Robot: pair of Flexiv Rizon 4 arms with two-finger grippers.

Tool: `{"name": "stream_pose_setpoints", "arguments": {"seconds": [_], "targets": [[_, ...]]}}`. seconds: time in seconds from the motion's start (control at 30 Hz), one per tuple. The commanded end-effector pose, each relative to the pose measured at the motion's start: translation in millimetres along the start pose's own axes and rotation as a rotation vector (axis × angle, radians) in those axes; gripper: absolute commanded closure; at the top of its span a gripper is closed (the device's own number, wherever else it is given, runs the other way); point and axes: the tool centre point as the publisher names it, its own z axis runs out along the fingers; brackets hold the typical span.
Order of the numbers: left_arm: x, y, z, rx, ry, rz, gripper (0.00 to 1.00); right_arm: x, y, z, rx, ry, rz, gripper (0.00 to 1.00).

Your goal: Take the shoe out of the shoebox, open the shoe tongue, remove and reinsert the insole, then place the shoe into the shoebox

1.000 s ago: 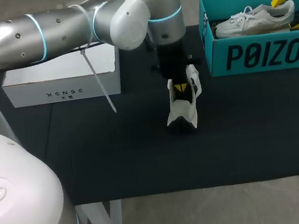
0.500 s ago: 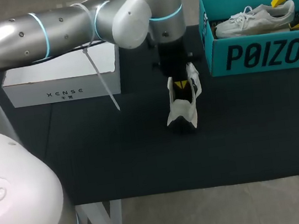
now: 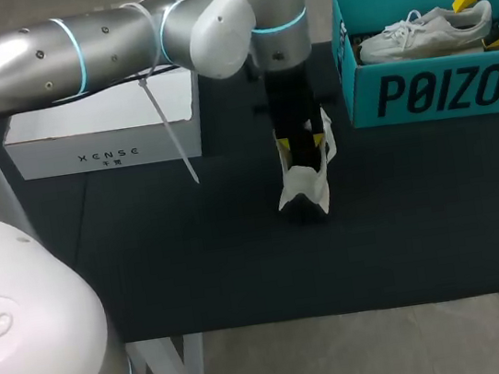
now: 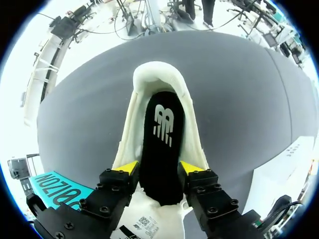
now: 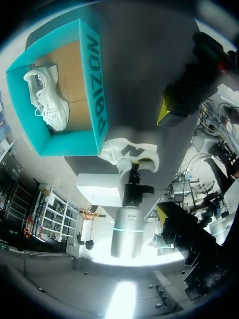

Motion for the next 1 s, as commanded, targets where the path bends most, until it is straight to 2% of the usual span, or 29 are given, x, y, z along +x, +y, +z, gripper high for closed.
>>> {"name": "stream_pose_setpoints", "arguments": {"seconds": [0.03,0.23,0.27,0.3,0.37,0.63,0.77,1.0], "targets": [[-2.3,1.0,-0.1,0.000,0.015,-0.002,0.00,0.1,-0.6,-0.2,0.000,-0.004,0.001,0.00],[-2.3,-1.9,-4.9,-0.006,0.031,-0.006,0.00,0.1,-0.6,-0.2,0.000,-0.004,0.001,0.00],[-2.3,-1.8,-6.0,-0.006,0.032,-0.008,0.02,0.1,-0.6,-0.2,0.000,-0.004,0.001,0.00],[-2.3,-1.6,-6.9,-0.007,0.033,-0.008,0.12,0.1,-0.6,-0.2,0.000,-0.004,0.001,0.00],[-2.6,-1.1,-7.8,-0.013,0.037,-0.007,0.14,0.1,-0.6,-0.2,0.000,-0.004,0.001,0.00],[-1.7,4.3,-6.6,-0.029,0.061,-0.003,0.06,0.1,-0.6,-0.2,0.000,-0.004,0.001,0.00],[0.4,8.8,-14.2,-0.044,0.066,-0.015,0.00,0.1,-0.6,-0.2,0.000,-0.004,0.001,0.00],[2.4,18.4,-22.3,-0.064,0.062,-0.038,0.00,0.1,-0.6,-0.2,0.000,-0.004,0.001,0.00]]}}
